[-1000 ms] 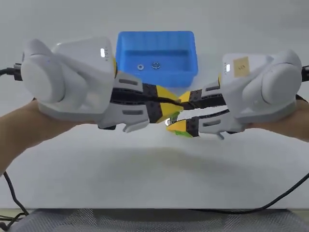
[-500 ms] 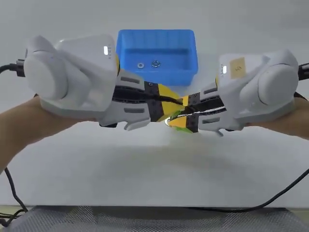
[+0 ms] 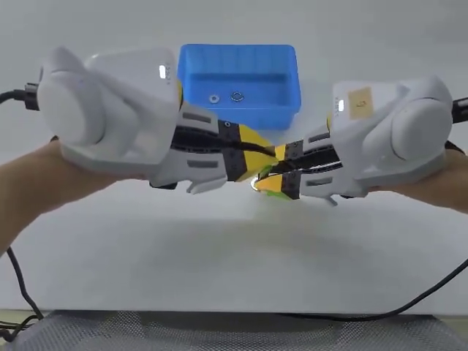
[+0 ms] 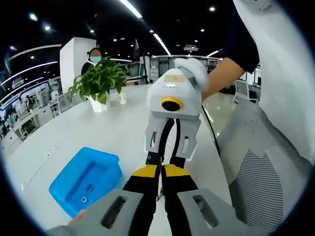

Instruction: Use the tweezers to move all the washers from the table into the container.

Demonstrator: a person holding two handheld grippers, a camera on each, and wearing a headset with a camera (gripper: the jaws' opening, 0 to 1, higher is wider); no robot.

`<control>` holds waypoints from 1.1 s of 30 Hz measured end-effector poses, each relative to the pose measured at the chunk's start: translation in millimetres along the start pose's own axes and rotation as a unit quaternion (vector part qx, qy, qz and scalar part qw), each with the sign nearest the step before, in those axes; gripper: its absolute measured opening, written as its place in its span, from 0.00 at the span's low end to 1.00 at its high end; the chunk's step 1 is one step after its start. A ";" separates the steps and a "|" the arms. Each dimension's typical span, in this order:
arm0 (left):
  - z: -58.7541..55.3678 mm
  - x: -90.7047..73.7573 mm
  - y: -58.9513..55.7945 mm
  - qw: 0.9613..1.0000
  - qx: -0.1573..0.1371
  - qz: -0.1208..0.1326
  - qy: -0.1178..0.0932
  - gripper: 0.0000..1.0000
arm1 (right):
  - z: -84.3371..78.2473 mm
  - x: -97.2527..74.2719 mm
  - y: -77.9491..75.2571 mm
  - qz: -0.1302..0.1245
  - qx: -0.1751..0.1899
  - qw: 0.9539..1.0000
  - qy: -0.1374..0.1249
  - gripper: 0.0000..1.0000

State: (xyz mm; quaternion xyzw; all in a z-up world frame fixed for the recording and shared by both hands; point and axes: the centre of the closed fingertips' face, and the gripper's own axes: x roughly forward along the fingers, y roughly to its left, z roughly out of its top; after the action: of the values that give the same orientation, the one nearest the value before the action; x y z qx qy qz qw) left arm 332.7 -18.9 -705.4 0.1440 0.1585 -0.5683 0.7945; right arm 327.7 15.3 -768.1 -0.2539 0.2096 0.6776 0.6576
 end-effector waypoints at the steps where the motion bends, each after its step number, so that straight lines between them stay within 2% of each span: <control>1: 0.1 0.3 -0.2 1.000 0.000 -0.001 0.001 0.06 | 0.1 0.1 -0.1 -0.001 0.000 1.000 0.000 0.10; 10: 0.9 0.6 -1.0 1.000 -0.005 -0.004 0.006 0.06 | 2.7 2.0 0.0 -0.002 0.004 1.000 -0.007 0.10; 14: -3.6 -1.4 1.3 1.000 -0.007 -0.002 0.014 0.07 | 5.2 2.1 -0.7 -0.002 0.006 1.000 -0.011 0.10; 28: -5.8 -1.9 1.0 1.000 -0.009 0.000 0.019 0.10 | 5.3 2.3 0.1 0.000 0.010 1.000 -0.011 0.10; 33: -3.3 -2.4 2.3 1.000 -0.011 0.002 0.014 0.12 | 6.5 2.1 -0.1 -0.001 0.015 1.000 -0.014 0.10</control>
State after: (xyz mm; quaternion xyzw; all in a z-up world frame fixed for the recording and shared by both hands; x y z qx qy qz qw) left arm 333.9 -14.8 -707.3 0.1433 0.1757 -0.5626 0.7950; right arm 327.3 21.0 -764.3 -0.2345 0.2106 0.6774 0.6646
